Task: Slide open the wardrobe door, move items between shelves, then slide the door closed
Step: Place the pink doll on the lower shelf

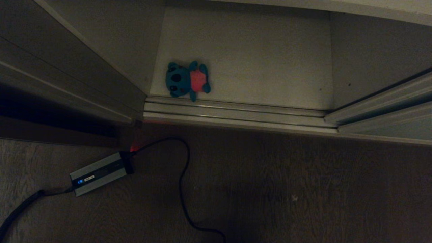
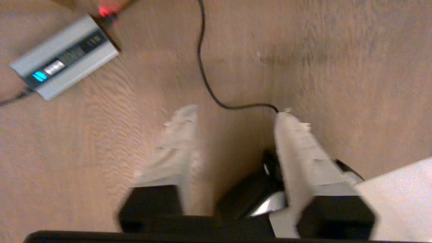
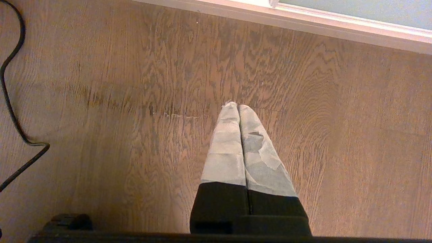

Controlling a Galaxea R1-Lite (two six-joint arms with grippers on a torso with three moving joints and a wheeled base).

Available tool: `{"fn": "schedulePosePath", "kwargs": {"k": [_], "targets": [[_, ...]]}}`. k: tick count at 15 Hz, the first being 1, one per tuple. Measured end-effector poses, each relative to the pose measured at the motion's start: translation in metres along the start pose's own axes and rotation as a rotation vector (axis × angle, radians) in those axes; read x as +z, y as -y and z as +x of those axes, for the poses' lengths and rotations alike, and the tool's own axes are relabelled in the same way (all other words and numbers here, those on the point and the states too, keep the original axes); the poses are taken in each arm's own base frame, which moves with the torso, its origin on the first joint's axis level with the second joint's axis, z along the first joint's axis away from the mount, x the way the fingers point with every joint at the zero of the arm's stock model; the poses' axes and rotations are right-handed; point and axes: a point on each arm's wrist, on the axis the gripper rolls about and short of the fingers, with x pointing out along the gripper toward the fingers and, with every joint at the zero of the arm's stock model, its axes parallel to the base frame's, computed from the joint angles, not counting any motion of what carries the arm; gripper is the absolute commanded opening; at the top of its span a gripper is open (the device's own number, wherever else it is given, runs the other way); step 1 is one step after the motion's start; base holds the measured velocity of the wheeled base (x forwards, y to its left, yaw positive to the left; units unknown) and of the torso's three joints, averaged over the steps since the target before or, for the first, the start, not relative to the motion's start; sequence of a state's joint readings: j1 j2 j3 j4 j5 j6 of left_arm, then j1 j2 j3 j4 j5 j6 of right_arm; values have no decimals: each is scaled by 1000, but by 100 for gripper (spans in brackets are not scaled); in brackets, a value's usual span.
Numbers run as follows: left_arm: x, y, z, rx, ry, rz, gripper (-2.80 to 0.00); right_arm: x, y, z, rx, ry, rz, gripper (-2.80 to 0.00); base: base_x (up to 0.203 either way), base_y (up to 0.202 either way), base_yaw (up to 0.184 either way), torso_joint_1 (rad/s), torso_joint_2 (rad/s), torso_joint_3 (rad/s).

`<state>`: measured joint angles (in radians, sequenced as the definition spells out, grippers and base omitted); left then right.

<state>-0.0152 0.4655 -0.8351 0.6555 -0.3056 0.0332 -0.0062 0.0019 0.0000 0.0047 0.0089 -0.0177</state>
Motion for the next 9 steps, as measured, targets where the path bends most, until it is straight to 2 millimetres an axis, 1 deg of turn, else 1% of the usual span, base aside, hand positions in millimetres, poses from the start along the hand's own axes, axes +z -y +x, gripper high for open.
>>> {"fn": "schedulePosePath", "kwargs": {"k": [3,6,9], "targets": [[-10,4,-11,79,43,-1,-280,0,0,0,0,0,0,-280,0,0,0,0,0,0],[-16,3,-16,240,59,-8,-280,0,0,0,0,0,0,-280,0,0,0,0,0,0],[-23,3,-19,288,64,-5,-280,0,0,0,0,0,0,-280,0,0,0,0,0,0]]}}
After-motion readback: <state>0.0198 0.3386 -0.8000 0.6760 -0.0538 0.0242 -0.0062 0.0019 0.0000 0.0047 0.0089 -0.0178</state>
